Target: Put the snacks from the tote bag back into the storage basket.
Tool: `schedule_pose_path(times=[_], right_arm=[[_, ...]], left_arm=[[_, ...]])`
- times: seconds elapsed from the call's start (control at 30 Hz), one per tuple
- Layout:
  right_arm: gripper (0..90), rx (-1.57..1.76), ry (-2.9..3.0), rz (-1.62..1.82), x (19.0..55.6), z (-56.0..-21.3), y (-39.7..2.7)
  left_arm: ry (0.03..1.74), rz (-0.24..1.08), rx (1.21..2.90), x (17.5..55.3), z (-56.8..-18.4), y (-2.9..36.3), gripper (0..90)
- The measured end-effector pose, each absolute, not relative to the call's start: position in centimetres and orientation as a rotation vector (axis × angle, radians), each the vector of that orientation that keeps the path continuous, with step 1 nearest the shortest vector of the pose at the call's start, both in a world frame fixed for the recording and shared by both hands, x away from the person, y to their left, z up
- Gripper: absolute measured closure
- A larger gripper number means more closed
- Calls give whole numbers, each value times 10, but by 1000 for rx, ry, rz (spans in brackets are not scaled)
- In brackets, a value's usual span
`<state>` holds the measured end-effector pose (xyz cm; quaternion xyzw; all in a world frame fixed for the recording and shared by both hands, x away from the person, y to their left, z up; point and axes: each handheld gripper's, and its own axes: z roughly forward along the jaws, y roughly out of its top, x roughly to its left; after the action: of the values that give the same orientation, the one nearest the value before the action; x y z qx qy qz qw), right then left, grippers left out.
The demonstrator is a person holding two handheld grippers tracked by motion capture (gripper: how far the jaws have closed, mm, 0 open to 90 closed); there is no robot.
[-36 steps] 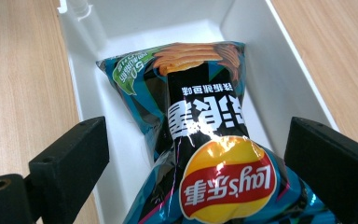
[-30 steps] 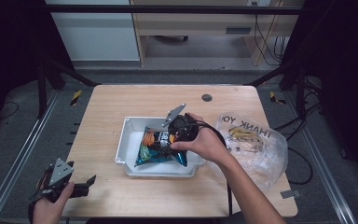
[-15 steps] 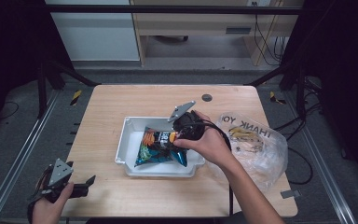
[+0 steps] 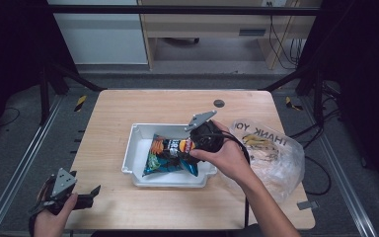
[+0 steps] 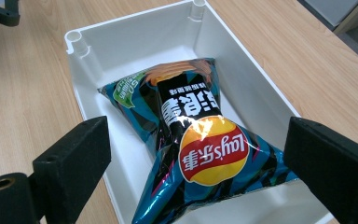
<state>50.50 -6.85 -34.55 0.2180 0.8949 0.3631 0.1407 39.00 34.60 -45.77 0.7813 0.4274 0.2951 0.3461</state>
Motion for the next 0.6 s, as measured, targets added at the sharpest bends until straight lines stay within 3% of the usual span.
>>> schedule_pose_path(times=[0.6], right_arm=[[80, 722, 2477, 1102, 498, -332, -85]], left_arm=[[1123, 774, 2029, 389, -458, 346, 32]])
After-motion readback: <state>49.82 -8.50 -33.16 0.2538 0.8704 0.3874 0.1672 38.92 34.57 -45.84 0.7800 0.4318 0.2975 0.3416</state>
